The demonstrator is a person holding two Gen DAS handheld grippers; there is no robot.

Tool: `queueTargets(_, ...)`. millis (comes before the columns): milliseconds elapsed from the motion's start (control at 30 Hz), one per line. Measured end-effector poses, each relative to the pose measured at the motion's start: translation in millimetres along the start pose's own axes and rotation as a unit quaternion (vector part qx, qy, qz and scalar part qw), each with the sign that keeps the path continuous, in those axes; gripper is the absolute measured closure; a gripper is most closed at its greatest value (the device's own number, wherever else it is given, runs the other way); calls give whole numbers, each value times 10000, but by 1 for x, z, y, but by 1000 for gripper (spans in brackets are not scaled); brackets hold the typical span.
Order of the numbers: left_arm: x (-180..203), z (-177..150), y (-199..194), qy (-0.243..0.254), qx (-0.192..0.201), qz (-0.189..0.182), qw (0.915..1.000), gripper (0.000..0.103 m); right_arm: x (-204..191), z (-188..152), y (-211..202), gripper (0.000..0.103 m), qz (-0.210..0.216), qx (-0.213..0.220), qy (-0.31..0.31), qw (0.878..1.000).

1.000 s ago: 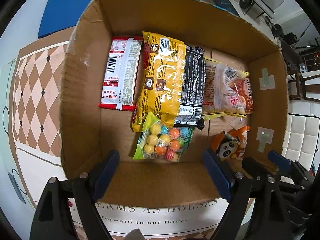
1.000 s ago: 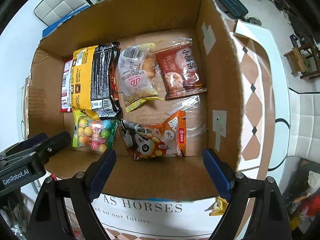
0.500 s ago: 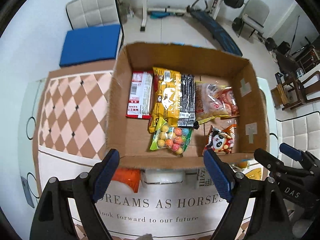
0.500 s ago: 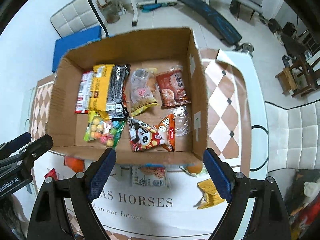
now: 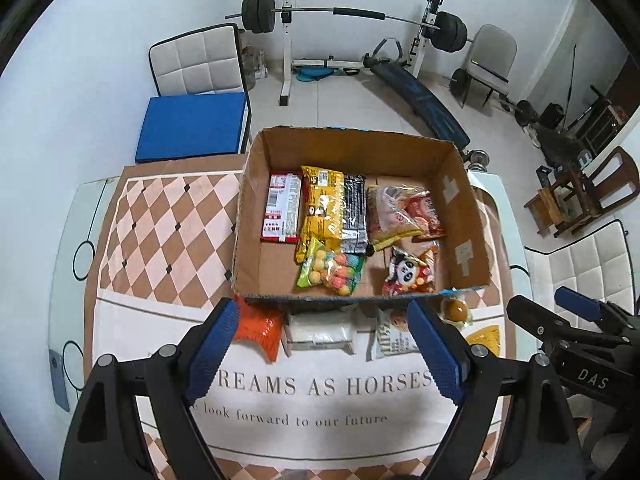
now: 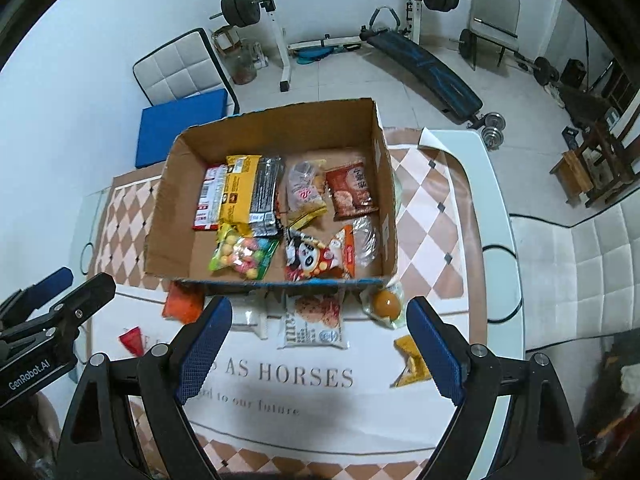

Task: Organize snacks
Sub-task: 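Withdraw both grippers from the box back over the remaining snacks, then grasp the yellow bag with the right gripper while the left grasps the white oat-cookie packet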

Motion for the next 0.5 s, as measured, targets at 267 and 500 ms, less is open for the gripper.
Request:
queueTargets(267, 3, -40, 30, -218, -508, -44, 9985, 17, 45, -39, 19, 12, -14, -462, 587, 9972)
queueTargets(500, -18, -75, 95, -556, -1179, 295, 9910, 17, 105, -77, 86, 12, -304, -1142, 1174, 9860)
Point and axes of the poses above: each gripper's, at about its wrist camera, not at the fingertips, and y roughly the way its jaws point, x to its right, z to its top, the point moved 8 cm from there along y, roughly the way its jaws point, and after that the axes turned 4 degrees about -z, right-handed, at the moved point
